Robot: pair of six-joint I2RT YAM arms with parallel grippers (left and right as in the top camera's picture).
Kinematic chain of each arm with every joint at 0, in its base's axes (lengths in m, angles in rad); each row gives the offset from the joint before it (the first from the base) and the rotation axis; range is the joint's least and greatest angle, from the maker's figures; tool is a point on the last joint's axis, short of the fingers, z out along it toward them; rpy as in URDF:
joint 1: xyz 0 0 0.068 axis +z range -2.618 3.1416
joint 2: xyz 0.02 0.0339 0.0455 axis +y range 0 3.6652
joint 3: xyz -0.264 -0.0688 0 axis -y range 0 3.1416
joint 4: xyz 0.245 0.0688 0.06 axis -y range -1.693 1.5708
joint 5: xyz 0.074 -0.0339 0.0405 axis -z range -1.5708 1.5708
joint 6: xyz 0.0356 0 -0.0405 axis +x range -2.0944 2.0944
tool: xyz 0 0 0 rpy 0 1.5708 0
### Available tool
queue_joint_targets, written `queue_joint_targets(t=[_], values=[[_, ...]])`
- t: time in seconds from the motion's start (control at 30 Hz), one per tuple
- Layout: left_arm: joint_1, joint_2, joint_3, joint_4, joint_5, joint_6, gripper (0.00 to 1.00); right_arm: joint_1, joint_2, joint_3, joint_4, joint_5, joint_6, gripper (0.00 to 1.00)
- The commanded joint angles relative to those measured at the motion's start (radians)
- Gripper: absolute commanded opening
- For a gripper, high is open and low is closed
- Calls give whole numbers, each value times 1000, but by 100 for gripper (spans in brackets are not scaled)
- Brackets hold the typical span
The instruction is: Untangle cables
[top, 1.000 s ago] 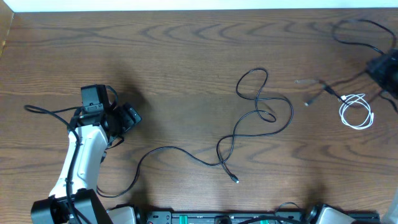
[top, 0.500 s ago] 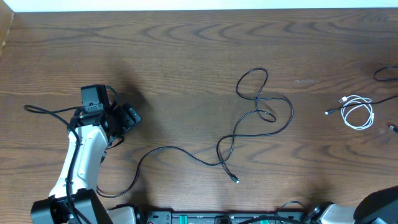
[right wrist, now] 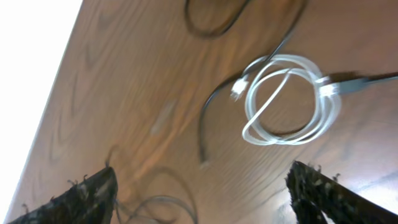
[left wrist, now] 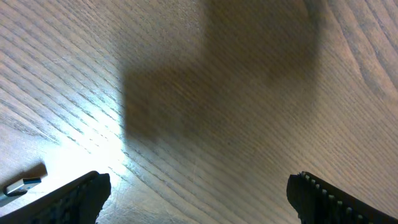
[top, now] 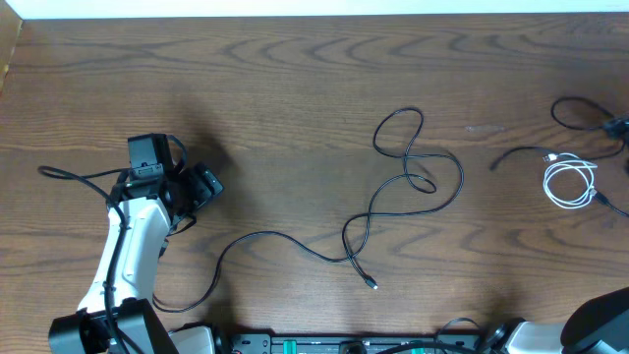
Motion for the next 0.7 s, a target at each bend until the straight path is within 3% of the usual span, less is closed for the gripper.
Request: queue_joint_targets(t=[0.0,0.23,0.67], values=[[5,7,5,-3,-3,-5,96,103,4,12,-18,-50,-95,83],[5,7,5,-3,-3,-5,96,329,4,12,-64,-41,-233,91],[5,7,5,-3,-2,-5,96,699,24,-66,-93,-14,-478,97]])
